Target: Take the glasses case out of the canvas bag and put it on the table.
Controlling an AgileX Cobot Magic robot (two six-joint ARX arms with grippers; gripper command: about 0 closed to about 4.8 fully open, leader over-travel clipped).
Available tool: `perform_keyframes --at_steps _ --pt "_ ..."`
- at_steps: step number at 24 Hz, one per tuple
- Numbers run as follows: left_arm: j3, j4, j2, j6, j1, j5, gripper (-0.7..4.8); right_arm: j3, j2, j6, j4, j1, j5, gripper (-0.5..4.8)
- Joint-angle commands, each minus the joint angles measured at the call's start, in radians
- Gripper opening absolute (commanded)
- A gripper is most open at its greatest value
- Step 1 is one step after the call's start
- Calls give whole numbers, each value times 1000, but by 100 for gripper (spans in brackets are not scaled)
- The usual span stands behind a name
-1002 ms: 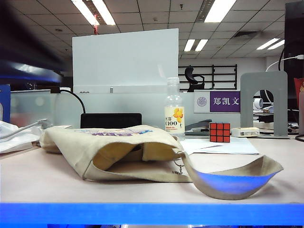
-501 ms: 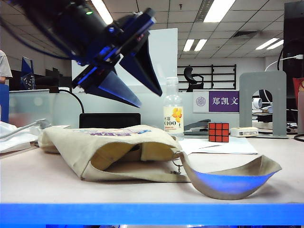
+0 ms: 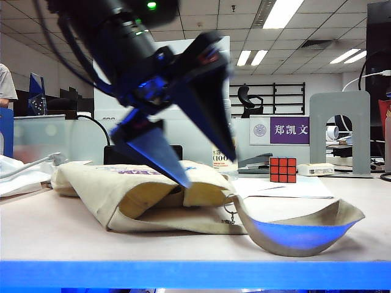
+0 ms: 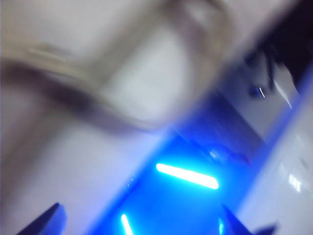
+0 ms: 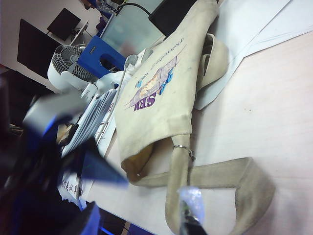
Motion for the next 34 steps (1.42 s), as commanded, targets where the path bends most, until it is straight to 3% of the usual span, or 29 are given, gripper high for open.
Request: perform_keyframes --at_steps 1,4,8,16,17,18,19,23,26,29,30,32,34 --pt "4 36 5 20 -71 4 406 5 -2 0 5 0 -9 212" --pt "4 108 34 -28 -116 1 406 5 -2 0 2 0 -17 212" --pt "10 222 127 -182 -109 27 406 5 -2 1 3 0 -38 212" --pt "85 229 261 -180 -74 -69 393 5 -2 7 2 48 -54 212" --pt "96 230 266 -179 -67 -66 353 5 -2 7 3 59 -53 212" --pt "112 238 272 -178 -67 -57 138 5 -2 6 3 76 -53 212" --pt "124 249 272 -177 -64 -34 -21 5 -2 6 3 88 -51 212" --pt "277 258 263 -181 -31 101 -6 5 -2 6 4 101 -49 212" --pt "492 200 262 -188 3 235 -6 5 -2 6 26 101 -41 212" --pt "661 68 262 -168 23 245 -6 5 -2 2 37 101 -4 212" --pt "683 -8 262 -131 31 245 11 5 -2 -5 39 101 -4 214" --pt "686 -116 262 -87 40 225 127 5 -2 -9 23 100 12 241" --pt "686 -242 262 -41 40 164 232 5 -2 -8 -28 98 37 305"
